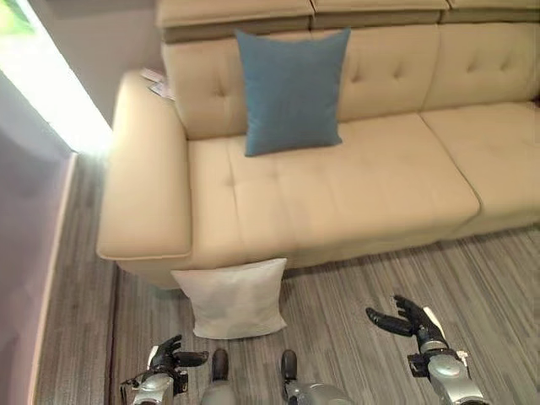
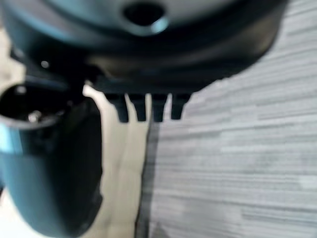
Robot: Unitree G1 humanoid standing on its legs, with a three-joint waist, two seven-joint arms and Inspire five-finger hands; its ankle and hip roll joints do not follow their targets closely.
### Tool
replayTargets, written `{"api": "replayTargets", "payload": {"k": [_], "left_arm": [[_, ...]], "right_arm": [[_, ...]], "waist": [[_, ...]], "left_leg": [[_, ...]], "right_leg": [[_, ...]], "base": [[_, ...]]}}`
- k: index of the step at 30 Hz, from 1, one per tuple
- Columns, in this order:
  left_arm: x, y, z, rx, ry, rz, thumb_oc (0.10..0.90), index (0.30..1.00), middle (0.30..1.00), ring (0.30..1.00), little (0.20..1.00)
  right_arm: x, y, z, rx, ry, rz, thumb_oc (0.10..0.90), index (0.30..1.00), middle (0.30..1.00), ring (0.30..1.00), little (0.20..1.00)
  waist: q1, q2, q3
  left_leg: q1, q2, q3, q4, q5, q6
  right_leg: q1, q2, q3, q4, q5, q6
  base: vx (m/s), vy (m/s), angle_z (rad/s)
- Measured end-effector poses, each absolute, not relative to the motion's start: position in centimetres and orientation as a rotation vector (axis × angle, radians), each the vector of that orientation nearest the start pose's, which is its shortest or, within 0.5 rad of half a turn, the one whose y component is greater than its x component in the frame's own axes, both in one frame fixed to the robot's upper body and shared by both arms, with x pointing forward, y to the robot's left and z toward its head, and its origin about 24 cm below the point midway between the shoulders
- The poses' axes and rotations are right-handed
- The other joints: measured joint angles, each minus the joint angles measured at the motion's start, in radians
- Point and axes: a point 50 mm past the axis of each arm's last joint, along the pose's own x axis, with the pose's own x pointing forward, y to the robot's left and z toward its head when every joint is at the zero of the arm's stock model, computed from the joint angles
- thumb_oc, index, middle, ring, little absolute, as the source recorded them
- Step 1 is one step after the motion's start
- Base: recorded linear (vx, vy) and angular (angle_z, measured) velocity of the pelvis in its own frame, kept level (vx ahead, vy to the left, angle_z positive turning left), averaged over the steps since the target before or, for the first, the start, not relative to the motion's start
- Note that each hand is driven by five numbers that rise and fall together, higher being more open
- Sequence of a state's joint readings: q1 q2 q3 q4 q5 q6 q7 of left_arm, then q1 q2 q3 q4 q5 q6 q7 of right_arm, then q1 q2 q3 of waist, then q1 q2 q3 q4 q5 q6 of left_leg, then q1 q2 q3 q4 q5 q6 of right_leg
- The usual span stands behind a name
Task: Pick up all the scattered cushions and arrange them neatly on the sofa.
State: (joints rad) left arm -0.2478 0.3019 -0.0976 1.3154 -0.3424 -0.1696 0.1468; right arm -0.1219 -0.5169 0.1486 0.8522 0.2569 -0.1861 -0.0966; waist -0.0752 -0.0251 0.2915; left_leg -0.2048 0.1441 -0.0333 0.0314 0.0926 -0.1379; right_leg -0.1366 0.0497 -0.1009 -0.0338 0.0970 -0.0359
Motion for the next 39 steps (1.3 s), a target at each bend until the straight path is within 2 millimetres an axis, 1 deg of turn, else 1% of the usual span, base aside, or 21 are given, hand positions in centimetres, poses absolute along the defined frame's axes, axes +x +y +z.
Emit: {"api": "replayTargets", "payload": {"k": [1,2,3,4,5,6,8,10,11,13,15,18,20,25,26,28,29,30,32,34,39], "left_arm": [[19.7,26.7,-11.2,0.108,0.821,0.411,0.8,0.9,0.9,0.9,0.9],[21.4,26.9,-10.1,0.098,0.77,0.416,0.8,0.9,0.9,0.9,0.9],[22.2,27.1,-9.5,0.09,0.741,0.426,0.8,0.9,0.9,0.9,0.9],[24.0,27.4,-8.2,0.09,0.681,0.436,0.8,0.9,0.9,0.9,0.9],[25.0,27.5,-7.4,0.082,0.645,0.441,0.8,0.9,0.9,0.9,0.9],[26.5,27.8,-5.9,0.08,0.58,0.445,0.8,0.9,0.9,0.9,0.9],[28.8,28.7,-3.2,0.044,0.461,0.47,0.8,0.9,0.9,0.9,0.9],[31.2,29.9,0.7,-0.039,0.295,0.509,0.8,0.9,0.9,0.9,0.9],[31.6,30.4,1.7,-0.065,0.254,0.525,0.8,0.9,0.9,0.9,0.9],[33.2,31.4,5.0,-0.14,0.132,0.556,0.8,0.9,0.9,0.9,0.9],[34.7,31.7,8.3,-0.225,0.006,0.564,0.8,0.9,0.9,0.9,0.9],[36.4,31.0,11.6,-0.28,-0.089,0.526,0.8,0.9,0.9,0.9,0.9],[37.4,29.9,13.6,-0.3,-0.155,0.473,0.8,0.9,0.9,0.9,0.9],[38.3,28.9,15.8,-0.395,-0.24,0.439,0.8,0.9,0.9,0.9,0.9],[38.8,28.0,16.5,-0.366,-0.239,0.398,0.8,0.9,0.9,0.9,0.9],[39.4,26.8,16.9,-0.358,-0.237,0.341,0.8,0.9,0.9,0.9,0.9],[40.0,25.1,16.8,-0.377,-0.22,0.288,0.8,0.9,0.9,0.9,0.9],[40.2,24.1,16.7,-0.391,-0.211,0.266,0.8,0.9,0.9,0.9,0.9],[40.4,23.7,16.7,-0.38,-0.203,0.25,0.8,0.9,0.9,0.9,0.9],[40.4,24.0,16.9,-0.371,-0.202,0.251,0.8,0.9,0.9,0.9,0.9],[40.6,24.4,18.0,-0.299,-0.22,0.215,0.8,0.9,0.9,0.9,0.9]], "right_arm": [[22.5,-30.2,-5.1,-0.334,0.504,-0.246,0.8,0.9,0.9,0.9,0.9],[23.5,-30.2,-4.5,-0.314,0.479,-0.256,0.8,0.9,0.9,0.9,0.9],[24.4,-30.1,-3.7,-0.303,0.448,-0.26,0.8,0.9,0.9,0.9,0.9],[25.8,-29.8,-2.7,-0.281,0.402,-0.261,0.8,0.9,0.9,0.9,0.9],[26.4,-29.7,-2.2,-0.265,0.38,-0.265,0.8,0.9,0.9,0.9,0.9],[27.8,-29.4,-1.0,-0.241,0.331,-0.264,0.8,0.9,0.9,0.9,0.9],[30.0,-28.9,1.3,-0.201,0.243,-0.264,0.8,0.9,0.9,0.9,0.9],[32.8,-28.0,4.8,-0.162,0.111,-0.257,0.8,0.9,0.9,0.9,0.9],[33.5,-27.7,5.9,-0.157,0.078,-0.247,0.8,0.9,0.9,0.9,0.9],[35.4,-26.6,9.0,-0.123,-0.032,-0.219,0.8,0.9,0.9,0.9,0.9],[36.9,-25.7,12.3,-0.092,-0.141,-0.195,0.8,0.9,0.9,0.9,0.9],[37.9,-25.0,15.0,-0.102,-0.21,-0.165,0.8,0.9,0.9,0.9,0.9],[38.6,-24.2,17.1,-0.119,-0.27,-0.152,0.8,0.9,0.9,0.9,0.9],[39.4,-22.8,20.6,-0.203,-0.359,-0.133,0.8,0.9,0.9,0.9,0.9],[39.7,-22.4,21.6,-0.243,-0.377,-0.128,0.8,0.9,0.9,0.9,0.9],[39.9,-22.1,22.6,-0.251,-0.402,-0.123,0.8,0.9,0.9,0.9,0.9],[40.1,-21.6,23.2,-0.261,-0.415,-0.114,0.8,0.9,0.9,0.9,0.9],[40.3,-21.2,23.6,-0.284,-0.417,-0.101,0.8,0.9,0.9,0.9,0.9],[40.4,-20.4,24.2,-0.32,-0.434,-0.073,0.8,0.9,0.9,0.9,0.9],[40.5,-19.6,24.7,-0.348,-0.447,-0.05,0.8,0.9,0.9,0.9,0.9],[40.6,-17.1,27.2,-0.338,-0.523,0.003,0.8,0.9,0.9,0.9,0.9]], "waist": [[-0.007,-0.005,0.019],[-0.004,-0.008,0.031],[-0.003,-0.009,0.048],[-0.007,-0.004,0.089],[-0.006,0.001,0.107],[-0.001,0.008,0.141],[0.006,0.016,0.177],[0.012,0.02,0.219],[0.012,0.019,0.22],[0.015,0.017,0.233],[0.015,0.017,0.239],[0.013,0.016,0.243],[0.009,0.015,0.245],[0.007,0.016,0.245],[0.006,0.016,0.245],[0.006,0.018,0.247],[0.007,0.019,0.254],[0.006,0.019,0.254],[0.01,0.02,0.254],[0.017,0.02,0.254],[0.023,0.021,0.252]], "left_leg": [[-0.028,-0.016,0.007,-0.009,0.018,0.02],[-0.076,-0.031,0.018,-0.003,0.024,0.03],[-0.1,-0.04,0.025,-0.001,0.028,0.039],[-0.119,-0.059,0.027,-0.003,0.04,0.054],[-0.135,-0.07,0.026,0.001,0.043,0.057],[-0.152,-0.084,0.027,0.002,0.047,0.063],[-0.208,-0.1,0.027,0.02,0.05,0.067],[-0.276,-0.113,0.027,0.046,0.055,0.071],[-0.303,-0.117,0.028,0.057,0.055,0.071],[-0.376,-0.129,0.027,0.085,0.058,0.077],[-0.451,-0.139,0.028,0.114,0.058,0.077],[-0.528,-0.144,0.029,0.142,0.06,0.079],[-0.595,-0.146,0.034,0.161,0.064,0.084],[-0.726,-0.143,0.04,0.174,0.071,0.086],[-0.762,-0.143,0.04,0.177,0.077,0.089],[-0.795,-0.144,0.039,0.186,0.078,0.09],[-0.824,-0.145,0.038,0.206,0.077,0.093],[-0.835,-0.146,0.039,0.207,0.077,0.094],[-0.848,-0.146,0.041,0.209,0.077,0.094],[-0.848,-0.144,0.038,0.205,0.076,0.094],[-0.881,-0.145,0.037,0.218,0.074,0.094]], "right_leg": [[-0.033,-0.016,0.002,0.008,0.005,0.013],[-0.102,-0.033,0.02,0.047,-0.001,0.027],[-0.138,-0.042,0.026,0.069,-0.006,0.036],[-0.155,-0.061,0.026,0.071,-0.001,0.045],[-0.174,-0.073,0.025,0.084,-0.005,0.052],[-0.203,-0.087,0.026,0.111,-0.014,0.065],[-0.275,-0.107,0.031,0.163,-0.028,0.078],[-0.355,-0.121,0.037,0.217,-0.037,0.086],[-0.385,-0.126,0.038,0.236,-0.041,0.088],[-0.477,-0.139,0.051,0.305,-0.06,0.089],[-0.56,-0.15,0.056,0.352,-0.068,0.092],[-0.642,-0.156,0.061,0.388,-0.072,0.095],[-0.714,-0.158,0.068,0.415,-0.072,0.095],[-0.859,-0.156,0.076,0.448,-0.067,0.09],[-0.896,-0.156,0.076,0.454,-0.065,0.086],[-0.927,-0.156,0.076,0.46,-0.064,0.086],[-0.951,-0.156,0.078,0.475,-0.067,0.086],[-0.964,-0.157,0.079,0.476,-0.067,0.086],[-0.981,-0.157,0.081,0.484,-0.07,0.085],[-0.985,-0.156,0.08,0.488,-0.075,0.083],[-1.027,-0.157,0.081,0.521,-0.09,0.077]], "base": [[-0.16,0.172,-0.1],[-0.11,0.133,-0.11],[-0.08,0.057,-0.08],[-0.12,0.071,0.04],[-0.14,0.067,0.16],[-0.11,0.041,0.14],[-0.12,0.03,0.07],[-0.13,0.031,0.07],[-0.12,0.026,0.06],[-0.1,0.028,0.07],[-0.09,0.033,0.06],[-0.03,0.01,0.01],[0.0,-0.01,-0.02],[0.03,-0.022,-0.04],[0.0,0.0,0.0],[0.03,-0.013,0.03],[0.0,0.0,0.0],[0.05,-0.022,0.01],[0.12,-0.036,-0.01],[0.04,-0.028,0.01],[0.03,-0.011,0.02]]}}
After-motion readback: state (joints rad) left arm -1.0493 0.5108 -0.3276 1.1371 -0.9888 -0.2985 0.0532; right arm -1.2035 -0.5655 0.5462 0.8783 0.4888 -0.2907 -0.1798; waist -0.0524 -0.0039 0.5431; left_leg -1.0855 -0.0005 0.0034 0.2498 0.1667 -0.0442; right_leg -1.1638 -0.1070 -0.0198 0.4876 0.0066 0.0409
